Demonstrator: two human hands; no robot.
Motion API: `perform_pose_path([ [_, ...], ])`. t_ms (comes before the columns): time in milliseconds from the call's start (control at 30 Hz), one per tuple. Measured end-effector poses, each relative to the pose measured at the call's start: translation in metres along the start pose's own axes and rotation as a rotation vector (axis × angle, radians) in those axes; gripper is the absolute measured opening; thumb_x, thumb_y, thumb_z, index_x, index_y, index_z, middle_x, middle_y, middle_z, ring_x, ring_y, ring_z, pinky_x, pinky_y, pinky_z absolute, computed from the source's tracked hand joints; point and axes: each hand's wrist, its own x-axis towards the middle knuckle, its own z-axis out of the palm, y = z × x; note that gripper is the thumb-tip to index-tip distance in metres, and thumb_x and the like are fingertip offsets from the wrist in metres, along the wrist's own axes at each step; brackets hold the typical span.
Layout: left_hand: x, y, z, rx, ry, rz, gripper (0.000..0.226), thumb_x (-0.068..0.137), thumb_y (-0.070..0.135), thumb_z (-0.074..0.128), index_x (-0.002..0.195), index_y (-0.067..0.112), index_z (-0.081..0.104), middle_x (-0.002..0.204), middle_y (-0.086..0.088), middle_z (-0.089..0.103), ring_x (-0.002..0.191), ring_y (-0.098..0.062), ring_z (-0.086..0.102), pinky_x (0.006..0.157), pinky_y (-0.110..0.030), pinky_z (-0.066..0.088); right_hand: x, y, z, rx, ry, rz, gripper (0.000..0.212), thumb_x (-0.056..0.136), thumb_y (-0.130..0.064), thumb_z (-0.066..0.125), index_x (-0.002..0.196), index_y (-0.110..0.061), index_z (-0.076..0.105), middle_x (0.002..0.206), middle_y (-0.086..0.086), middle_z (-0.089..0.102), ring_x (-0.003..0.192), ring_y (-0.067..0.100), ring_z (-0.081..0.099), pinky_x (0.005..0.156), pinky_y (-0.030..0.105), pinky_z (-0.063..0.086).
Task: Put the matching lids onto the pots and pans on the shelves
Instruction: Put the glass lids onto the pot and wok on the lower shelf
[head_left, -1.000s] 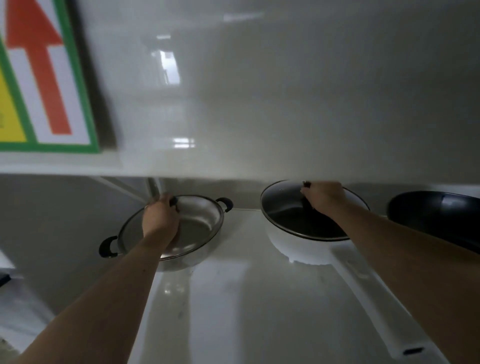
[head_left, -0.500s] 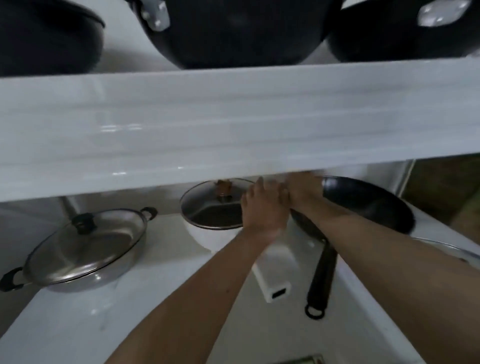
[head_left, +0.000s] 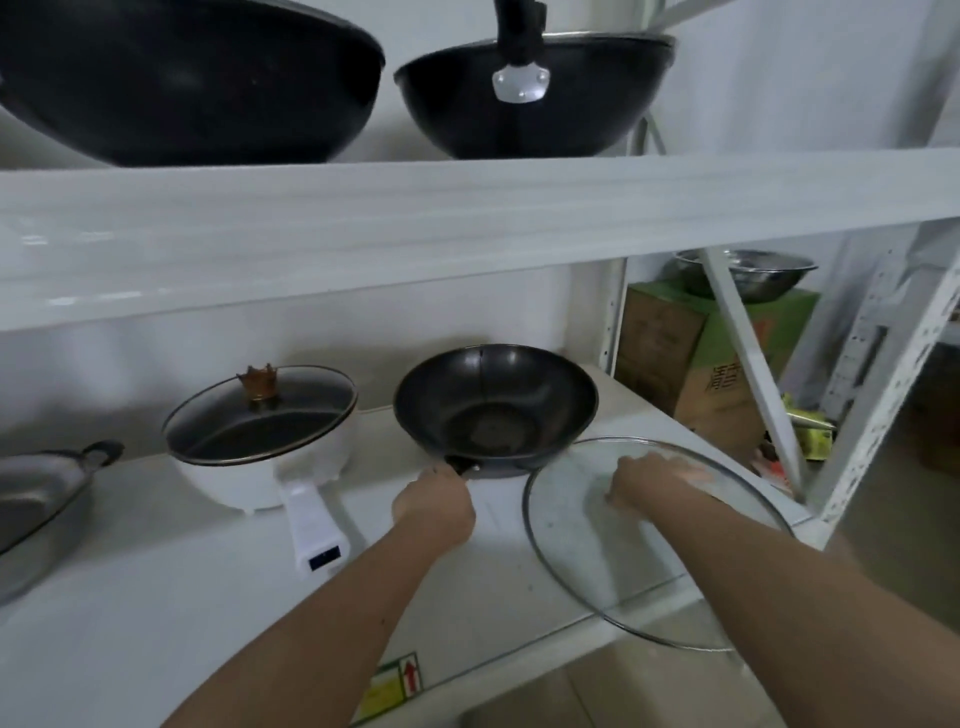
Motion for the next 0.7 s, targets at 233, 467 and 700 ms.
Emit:
perform_pose_path([
  [233,-0.006,0.003,0.002,0.031,0.036,-0.048,0.038,0.093,0.011,0.039,0.13,0.007,0.047,0.131,-0.011,0.055,0.116,-0.029,0.059,0.09,-0.036,0.049,-0.004,0.028,0.01,-0.087,-0.021,-0.109,0.048,0.098,-0.024,0.038,0.145,-0.018,0.033,0.145,0.013,0.041,0.132,0.034,0.042,0.108,0.04,0.035],
  [467,-0.008,0.001,-0.006,0.055,0.064,-0.006,0.035,0.094,0.014,0.041,0.127,0.012,0.051,0.127,-0.009,0.058,0.115,-0.028,0.06,0.09,-0.036,0.049,-0.023,0.048,-0.022,-0.104,-0.077,-0.189,0.047,0.099,-0.016,0.034,0.146,-0.013,0.037,0.153,0.011,0.033,0.139,0.031,0.034,0.115,0.04,0.029],
  [700,-0.012,-0.002,-0.013,0.053,0.025,0.074,0.032,0.096,0.016,0.037,0.124,0.015,0.052,0.118,-0.009,0.064,0.107,-0.028,0.062,0.081,-0.035,0.049,-0.068,0.084,-0.085,-0.18,0.022,-0.234,0.05,0.094,-0.005,0.032,0.142,-0.013,0.045,0.143,0.011,0.046,0.125,0.033,0.049,0.101,0.04,0.044],
])
